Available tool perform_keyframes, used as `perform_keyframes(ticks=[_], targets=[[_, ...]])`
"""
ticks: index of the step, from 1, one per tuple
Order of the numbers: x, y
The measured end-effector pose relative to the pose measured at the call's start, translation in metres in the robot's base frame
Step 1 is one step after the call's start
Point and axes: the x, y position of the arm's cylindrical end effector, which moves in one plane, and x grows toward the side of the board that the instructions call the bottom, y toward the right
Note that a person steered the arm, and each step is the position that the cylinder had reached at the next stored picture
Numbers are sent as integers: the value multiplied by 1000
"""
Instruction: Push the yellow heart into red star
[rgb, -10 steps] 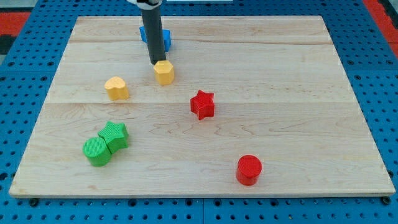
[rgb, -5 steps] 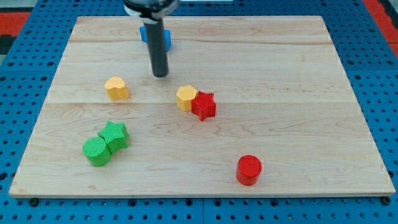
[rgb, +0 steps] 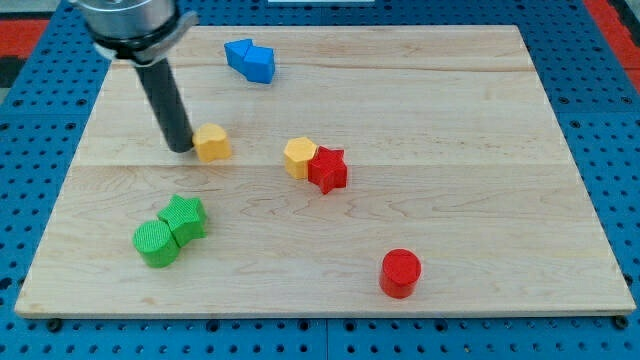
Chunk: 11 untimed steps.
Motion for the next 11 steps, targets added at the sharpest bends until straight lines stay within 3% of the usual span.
perform_keyframes(ticks=[3, 5, 7, 9, 10, 11], targets=[[6, 32], [-4, 99], [-36, 108], [-3, 152], [-5, 149], [-76, 151]])
